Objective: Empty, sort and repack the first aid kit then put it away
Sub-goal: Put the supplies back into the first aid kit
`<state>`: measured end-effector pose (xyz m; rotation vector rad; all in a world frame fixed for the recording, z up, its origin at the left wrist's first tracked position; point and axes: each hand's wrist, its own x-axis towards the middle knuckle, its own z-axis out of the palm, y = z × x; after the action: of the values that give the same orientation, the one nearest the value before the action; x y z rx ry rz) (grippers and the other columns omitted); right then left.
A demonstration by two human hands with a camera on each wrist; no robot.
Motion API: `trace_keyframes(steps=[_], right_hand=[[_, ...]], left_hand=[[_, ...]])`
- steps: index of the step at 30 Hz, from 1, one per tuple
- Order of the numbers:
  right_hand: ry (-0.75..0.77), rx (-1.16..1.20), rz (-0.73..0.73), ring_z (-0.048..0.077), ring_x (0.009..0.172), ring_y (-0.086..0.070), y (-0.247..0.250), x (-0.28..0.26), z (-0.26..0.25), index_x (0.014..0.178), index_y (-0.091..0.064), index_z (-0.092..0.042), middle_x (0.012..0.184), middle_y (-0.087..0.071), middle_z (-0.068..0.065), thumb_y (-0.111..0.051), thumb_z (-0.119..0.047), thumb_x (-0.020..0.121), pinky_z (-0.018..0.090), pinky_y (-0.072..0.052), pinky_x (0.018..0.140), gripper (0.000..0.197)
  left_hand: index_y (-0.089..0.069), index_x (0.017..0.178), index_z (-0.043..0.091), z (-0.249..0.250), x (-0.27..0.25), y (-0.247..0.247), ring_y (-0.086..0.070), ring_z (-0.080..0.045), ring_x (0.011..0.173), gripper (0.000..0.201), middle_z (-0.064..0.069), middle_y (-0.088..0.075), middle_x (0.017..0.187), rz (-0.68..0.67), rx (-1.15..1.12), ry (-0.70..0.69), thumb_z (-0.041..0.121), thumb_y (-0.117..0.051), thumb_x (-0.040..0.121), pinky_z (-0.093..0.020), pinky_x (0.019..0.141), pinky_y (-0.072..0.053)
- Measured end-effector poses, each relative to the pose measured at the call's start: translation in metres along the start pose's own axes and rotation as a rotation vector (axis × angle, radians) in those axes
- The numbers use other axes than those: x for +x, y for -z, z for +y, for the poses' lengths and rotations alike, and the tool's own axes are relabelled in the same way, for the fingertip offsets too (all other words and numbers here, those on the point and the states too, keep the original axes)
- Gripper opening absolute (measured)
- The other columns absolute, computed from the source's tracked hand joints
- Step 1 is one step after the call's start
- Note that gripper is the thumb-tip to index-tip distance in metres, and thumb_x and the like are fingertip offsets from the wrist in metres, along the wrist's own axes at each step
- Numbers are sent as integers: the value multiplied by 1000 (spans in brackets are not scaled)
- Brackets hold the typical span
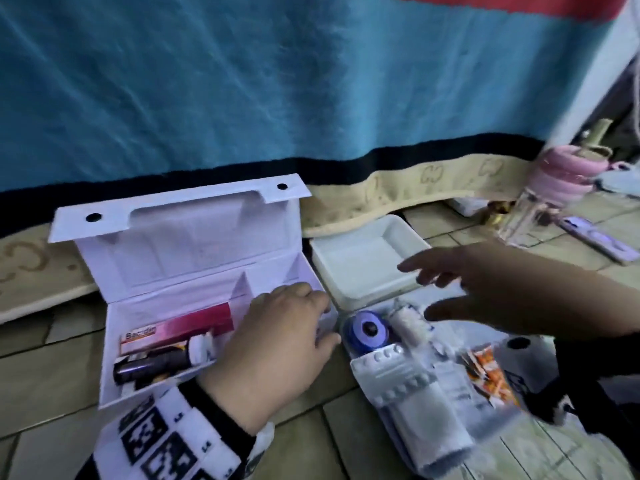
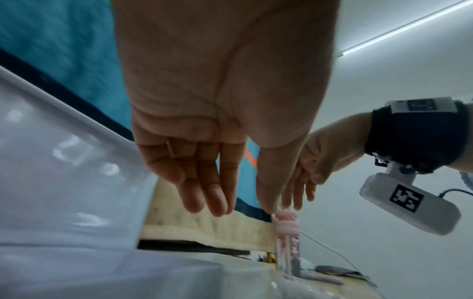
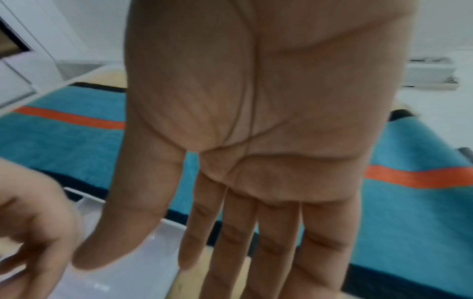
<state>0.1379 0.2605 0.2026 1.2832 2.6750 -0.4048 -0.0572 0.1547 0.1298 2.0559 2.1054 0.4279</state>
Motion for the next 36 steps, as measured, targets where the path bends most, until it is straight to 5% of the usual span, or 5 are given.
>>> trace_keyframes(steps=[3, 10, 22, 33, 36], right_hand=[[-99, 43, -76, -1, 98, -57, -33, -24, 20, 126, -43, -49, 109, -56, -23, -69, -42, 79, 19, -47, 88, 55], [-215, 107, -6, 1, 95, -50, -96, -44, 30, 126, -47, -43, 115, -56, -18, -65, -43, 82, 19, -43, 88, 47], [-307, 276, 221, 5, 98, -56, -110, -49, 26, 124, -49, -38, 106, -52, -19, -62, -33, 86, 24, -48, 84, 41], [-143, -129, -36, 30, 111, -47, -131, 0, -27, 121, -47, -14, 122, -48, 15, -7, -44, 90, 39, -42, 85, 59], [-160, -107, -70, 30, 115, -44, -128, 2, -24, 125, -44, -14, 127, -41, 14, -12, -44, 94, 40, -42, 90, 54]], left_hand=[[-49, 98, 25, 22, 6, -18, -50, -17, 103, 19, 5, -51, 106, -101, 23, -115, 41, -51, 89, -30, 83, -40], [-49, 117, 24, 42, 13, -56, -50, -23, 115, 40, 2, -48, 121, -387, 125, -230, 40, -62, 83, -36, 91, -45], [-52, 90, 23, 32, 16, -34, -60, -18, 77, 16, 1, -63, 79, -20, -61, -85, 33, -42, 95, -33, 69, -47], [-53, 94, 26, 21, 8, -25, -55, -13, 72, 17, 3, -60, 76, 47, -63, 4, 36, -39, 95, -22, 59, -39], [-53, 96, 28, 18, 6, -25, -51, -12, 69, 17, 5, -59, 76, 62, -54, 27, 37, -39, 95, -20, 53, -33]])
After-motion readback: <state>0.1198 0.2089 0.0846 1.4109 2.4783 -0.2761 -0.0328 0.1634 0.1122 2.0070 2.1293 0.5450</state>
